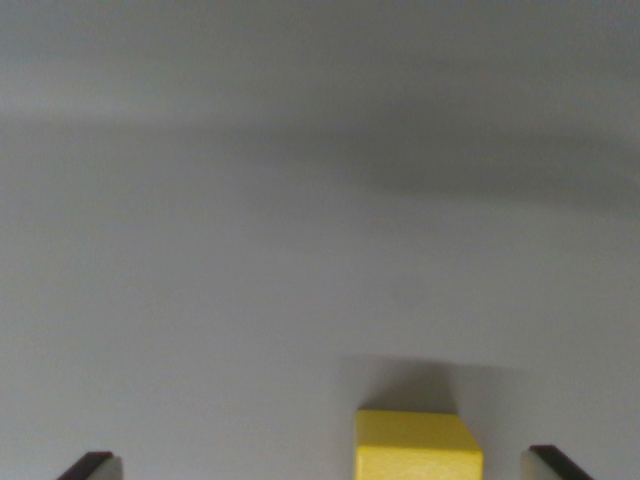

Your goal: Pick yellow cube

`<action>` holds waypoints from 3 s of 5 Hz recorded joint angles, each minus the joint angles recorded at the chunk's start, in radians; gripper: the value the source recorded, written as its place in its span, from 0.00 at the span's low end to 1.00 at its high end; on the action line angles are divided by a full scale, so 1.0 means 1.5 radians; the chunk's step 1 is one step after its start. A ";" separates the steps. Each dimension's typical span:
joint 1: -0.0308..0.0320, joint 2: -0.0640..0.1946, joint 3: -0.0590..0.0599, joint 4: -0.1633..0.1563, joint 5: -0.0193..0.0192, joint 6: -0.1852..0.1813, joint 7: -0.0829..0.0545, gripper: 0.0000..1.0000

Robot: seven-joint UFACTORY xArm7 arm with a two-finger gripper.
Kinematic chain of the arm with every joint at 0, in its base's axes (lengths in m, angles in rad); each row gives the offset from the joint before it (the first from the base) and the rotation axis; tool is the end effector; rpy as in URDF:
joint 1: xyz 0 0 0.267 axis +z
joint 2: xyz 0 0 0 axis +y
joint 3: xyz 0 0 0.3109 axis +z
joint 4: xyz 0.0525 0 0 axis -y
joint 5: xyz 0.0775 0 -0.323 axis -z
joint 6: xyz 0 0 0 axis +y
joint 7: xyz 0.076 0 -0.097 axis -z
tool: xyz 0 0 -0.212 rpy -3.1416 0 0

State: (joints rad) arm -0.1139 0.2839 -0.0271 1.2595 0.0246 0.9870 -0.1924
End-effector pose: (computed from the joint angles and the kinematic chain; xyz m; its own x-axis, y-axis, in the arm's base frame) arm 0.5164 -0.0685 0.1240 0.9992 0.0388 -0.0087 0.0387 -0.9991 -0.0147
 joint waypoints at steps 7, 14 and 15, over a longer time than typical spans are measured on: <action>-0.0174 0.054 -0.009 -0.070 0.0112 -0.107 -0.043 0.00; -0.0264 0.082 -0.013 -0.106 0.0171 -0.163 -0.066 0.00; -0.0283 0.088 -0.014 -0.114 0.0183 -0.175 -0.071 0.00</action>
State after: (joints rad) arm -0.1564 0.4160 -0.0486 1.0886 0.0521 0.7250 -0.2987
